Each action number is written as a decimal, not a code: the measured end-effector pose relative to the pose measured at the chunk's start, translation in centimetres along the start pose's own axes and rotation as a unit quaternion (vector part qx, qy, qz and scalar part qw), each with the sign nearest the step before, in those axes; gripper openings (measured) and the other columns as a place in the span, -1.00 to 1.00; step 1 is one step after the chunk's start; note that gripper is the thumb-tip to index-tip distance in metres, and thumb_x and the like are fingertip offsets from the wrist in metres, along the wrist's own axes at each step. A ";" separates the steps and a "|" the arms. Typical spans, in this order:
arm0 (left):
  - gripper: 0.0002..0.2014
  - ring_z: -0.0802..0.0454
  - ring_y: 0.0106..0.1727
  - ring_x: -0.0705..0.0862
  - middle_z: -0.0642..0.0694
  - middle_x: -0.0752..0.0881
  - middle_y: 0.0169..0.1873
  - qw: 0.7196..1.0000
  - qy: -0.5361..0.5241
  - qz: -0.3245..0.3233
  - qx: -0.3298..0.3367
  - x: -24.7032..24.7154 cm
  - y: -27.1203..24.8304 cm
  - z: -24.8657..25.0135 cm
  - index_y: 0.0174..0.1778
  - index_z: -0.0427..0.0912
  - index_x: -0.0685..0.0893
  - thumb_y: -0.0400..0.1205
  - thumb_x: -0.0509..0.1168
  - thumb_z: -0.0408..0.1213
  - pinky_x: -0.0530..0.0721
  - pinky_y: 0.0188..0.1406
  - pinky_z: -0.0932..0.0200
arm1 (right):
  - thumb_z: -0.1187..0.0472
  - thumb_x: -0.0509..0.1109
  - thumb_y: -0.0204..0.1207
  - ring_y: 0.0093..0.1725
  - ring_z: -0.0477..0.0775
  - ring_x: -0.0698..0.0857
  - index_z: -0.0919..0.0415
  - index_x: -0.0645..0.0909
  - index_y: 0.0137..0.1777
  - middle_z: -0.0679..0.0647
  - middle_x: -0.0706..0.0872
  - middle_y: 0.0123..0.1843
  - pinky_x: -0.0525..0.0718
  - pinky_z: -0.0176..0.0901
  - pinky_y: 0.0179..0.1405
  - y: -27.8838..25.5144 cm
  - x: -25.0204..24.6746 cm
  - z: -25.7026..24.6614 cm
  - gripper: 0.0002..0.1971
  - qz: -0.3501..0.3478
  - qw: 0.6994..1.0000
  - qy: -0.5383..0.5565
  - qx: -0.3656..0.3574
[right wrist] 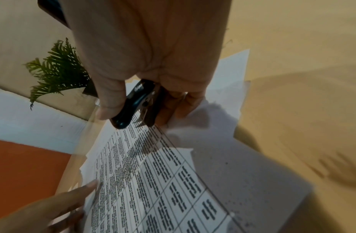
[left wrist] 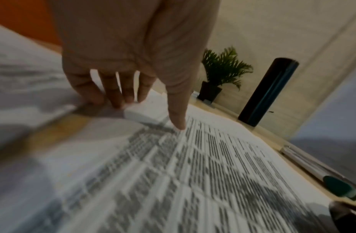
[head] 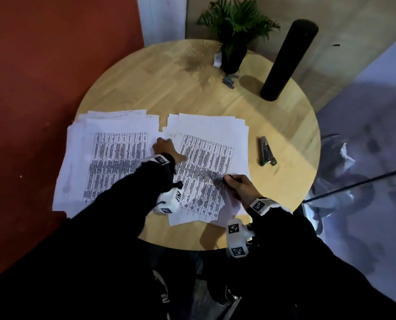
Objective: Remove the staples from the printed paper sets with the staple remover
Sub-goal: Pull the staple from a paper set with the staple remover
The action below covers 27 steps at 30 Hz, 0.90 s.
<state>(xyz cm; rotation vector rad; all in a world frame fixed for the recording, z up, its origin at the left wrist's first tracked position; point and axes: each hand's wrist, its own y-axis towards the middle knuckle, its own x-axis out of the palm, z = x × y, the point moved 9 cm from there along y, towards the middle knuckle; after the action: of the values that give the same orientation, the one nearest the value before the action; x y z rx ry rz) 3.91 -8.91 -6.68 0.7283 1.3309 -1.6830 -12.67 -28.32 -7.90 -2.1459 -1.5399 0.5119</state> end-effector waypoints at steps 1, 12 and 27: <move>-0.16 -0.28 0.49 0.32 -0.35 0.33 0.45 1.000 -0.003 0.004 -0.021 0.5 -0.2 0.2 0.47 -0.33 0.34 0.42 0.49 0.10 0.34 0.45 -0.09 | 0.37 0.30 0.60 -0.66 -0.21 0.47 0.23 0.44 -0.42 0.03 0.50 -0.60 0.41 -0.37 -0.55 0.0 0.1 0.1 -0.68 -0.002 1.000 0.002 0.004; -0.33 -0.19 0.39 0.52 -0.24 0.52 0.39 0.982 -0.182 -0.017 -0.040 2.3 0.5 0.7 0.43 -0.31 0.40 0.51 0.47 -0.05 0.49 0.29 0.07 | -0.13 0.54 0.34 -0.10 0.06 0.61 0.29 0.60 0.12 0.11 0.67 -0.07 0.53 -0.09 -0.06 1.7 -3.0 3.2 -0.46 0.059 0.996 -0.055 0.027; -0.75 0.23 -0.25 0.58 -0.08 0.70 -0.17 0.845 -0.473 0.205 0.142 -7.9 -7.2 1.3 0.03 -0.45 0.74 0.46 0.49 -0.45 0.53 -0.22 0.51 | 0.50 0.40 0.47 -0.29 -0.17 0.66 0.34 0.60 0.07 -0.09 0.71 -0.31 0.63 -0.44 -0.34 0.6 -5.0 -6.2 -0.80 0.067 0.969 0.231 -0.049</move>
<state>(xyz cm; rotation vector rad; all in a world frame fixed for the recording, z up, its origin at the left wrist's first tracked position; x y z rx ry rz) 1.33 -7.62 3.69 0.2158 0.2080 -1.5442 -10.46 -34.12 -2.89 -2.2482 -1.1870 -0.0313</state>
